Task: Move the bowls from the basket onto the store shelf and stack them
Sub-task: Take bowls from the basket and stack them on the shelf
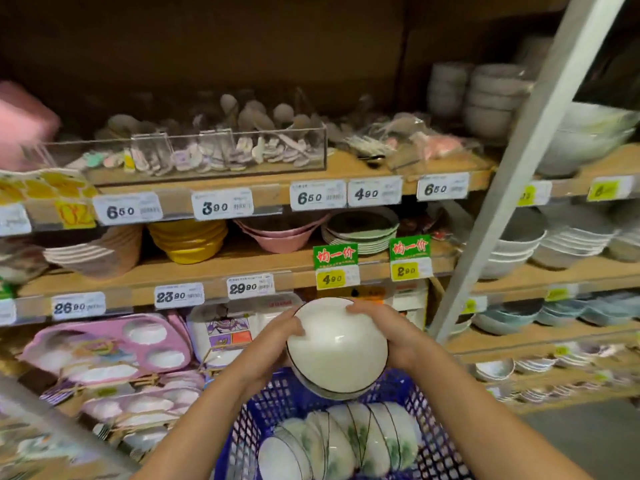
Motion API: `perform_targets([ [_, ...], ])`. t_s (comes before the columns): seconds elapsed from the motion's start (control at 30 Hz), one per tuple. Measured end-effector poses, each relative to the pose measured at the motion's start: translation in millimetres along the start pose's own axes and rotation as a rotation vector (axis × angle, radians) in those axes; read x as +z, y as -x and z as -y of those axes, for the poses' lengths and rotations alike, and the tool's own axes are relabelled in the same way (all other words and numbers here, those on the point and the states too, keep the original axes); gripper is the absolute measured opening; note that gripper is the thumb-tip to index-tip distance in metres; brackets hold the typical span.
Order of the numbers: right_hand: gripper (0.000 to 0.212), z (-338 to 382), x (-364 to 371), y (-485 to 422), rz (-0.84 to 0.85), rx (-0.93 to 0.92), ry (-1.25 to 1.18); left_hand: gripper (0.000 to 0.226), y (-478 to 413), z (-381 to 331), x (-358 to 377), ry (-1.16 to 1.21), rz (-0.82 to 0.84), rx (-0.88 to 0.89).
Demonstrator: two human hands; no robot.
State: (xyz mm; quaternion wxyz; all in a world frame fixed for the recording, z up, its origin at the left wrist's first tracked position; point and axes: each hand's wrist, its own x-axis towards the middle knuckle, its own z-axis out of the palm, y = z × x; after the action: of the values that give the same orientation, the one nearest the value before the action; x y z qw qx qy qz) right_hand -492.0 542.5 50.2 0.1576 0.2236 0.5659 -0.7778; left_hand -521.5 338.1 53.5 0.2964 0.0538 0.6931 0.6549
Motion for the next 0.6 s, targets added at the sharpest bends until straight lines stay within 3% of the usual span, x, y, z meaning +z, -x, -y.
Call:
perform_targets([
  [0.17, 0.020, 24, -30, 30, -0.018, -0.062, -0.104, 0.048, 2, -26, 58, 0.152, -0.071, 0.077],
  [0.3, 0.030, 35, -67, 61, -0.018, -0.187, -0.234, 0.049, -4, -41, 106, 0.231, -0.194, 0.067],
  [0.47, 0.032, 51, -125, 110, -0.098, -0.366, -0.224, 0.031, -7, -66, 194, 0.256, -0.241, 0.117],
  [0.6, 0.031, 71, -187, 147, -0.169, -0.404, -0.215, 0.024, -3, -83, 271, 0.296, -0.233, 0.136],
])
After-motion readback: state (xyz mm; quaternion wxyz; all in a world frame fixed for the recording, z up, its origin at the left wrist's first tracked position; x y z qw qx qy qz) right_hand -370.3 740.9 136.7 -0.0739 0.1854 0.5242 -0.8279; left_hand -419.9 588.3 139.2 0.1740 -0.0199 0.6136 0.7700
